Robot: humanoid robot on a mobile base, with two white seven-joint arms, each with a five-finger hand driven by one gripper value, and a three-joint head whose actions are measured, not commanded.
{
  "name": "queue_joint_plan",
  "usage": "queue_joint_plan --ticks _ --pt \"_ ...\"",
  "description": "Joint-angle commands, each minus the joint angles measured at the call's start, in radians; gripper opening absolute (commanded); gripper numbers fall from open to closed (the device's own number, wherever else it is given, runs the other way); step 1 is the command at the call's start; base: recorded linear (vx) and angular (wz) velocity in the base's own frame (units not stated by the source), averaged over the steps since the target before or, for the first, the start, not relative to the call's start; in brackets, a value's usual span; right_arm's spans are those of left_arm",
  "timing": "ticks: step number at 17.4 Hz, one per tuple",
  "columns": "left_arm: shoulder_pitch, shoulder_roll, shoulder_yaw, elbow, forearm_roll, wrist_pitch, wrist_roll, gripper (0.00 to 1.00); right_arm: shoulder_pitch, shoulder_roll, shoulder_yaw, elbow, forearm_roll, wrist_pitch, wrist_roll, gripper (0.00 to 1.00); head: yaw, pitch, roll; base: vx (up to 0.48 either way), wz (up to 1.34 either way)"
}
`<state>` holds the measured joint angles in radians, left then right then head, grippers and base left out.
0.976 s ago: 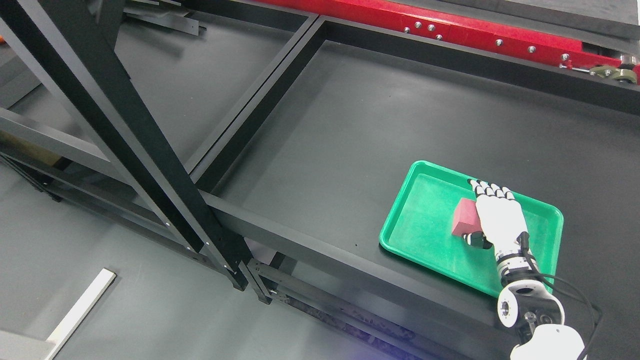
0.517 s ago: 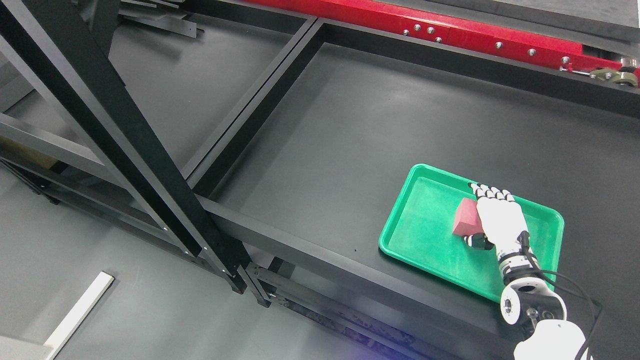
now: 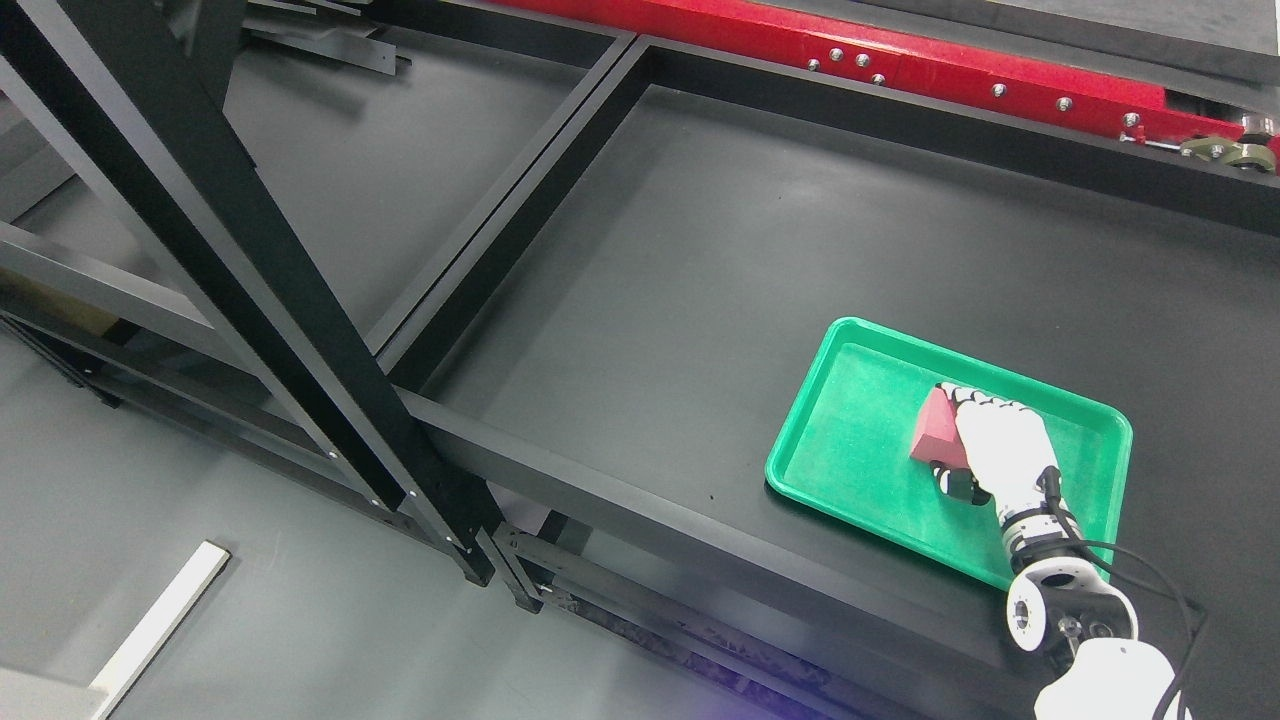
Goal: Pick pink block from left shelf to tray
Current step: 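Close the right hand fingers around the pink block, then lift the pink block up out of the green tray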
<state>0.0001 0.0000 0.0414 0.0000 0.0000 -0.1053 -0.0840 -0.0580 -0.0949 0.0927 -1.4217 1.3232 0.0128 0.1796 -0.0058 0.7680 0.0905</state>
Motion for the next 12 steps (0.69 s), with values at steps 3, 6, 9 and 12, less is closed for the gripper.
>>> queue_joint_plan --ticks 3,6,9,12 --pt "-0.032 0.017 0.000 -0.018 0.000 -0.004 0.000 1.00 0.001 -0.011 -0.033 0.026 -0.045 -0.031 -0.041 0.00 0.0000 0.000 0.000 0.002 -0.01" --pt "-0.032 0.017 0.000 -0.018 0.000 -0.004 0.000 1.00 0.003 -0.012 -0.053 0.015 -0.087 -0.033 -0.116 0.01 0.0000 0.000 0.000 0.000 0.00" --pt "-0.032 0.017 0.000 -0.018 0.000 -0.004 0.000 1.00 0.007 -0.012 -0.067 0.000 -0.094 -0.033 -0.253 0.01 0.0000 0.000 0.000 0.000 0.00" --pt "-0.032 0.017 0.000 -0.018 -0.002 -0.004 0.000 1.00 0.013 -0.012 -0.070 -0.029 -0.096 -0.033 -0.411 0.01 0.0000 0.000 0.000 0.000 0.01"
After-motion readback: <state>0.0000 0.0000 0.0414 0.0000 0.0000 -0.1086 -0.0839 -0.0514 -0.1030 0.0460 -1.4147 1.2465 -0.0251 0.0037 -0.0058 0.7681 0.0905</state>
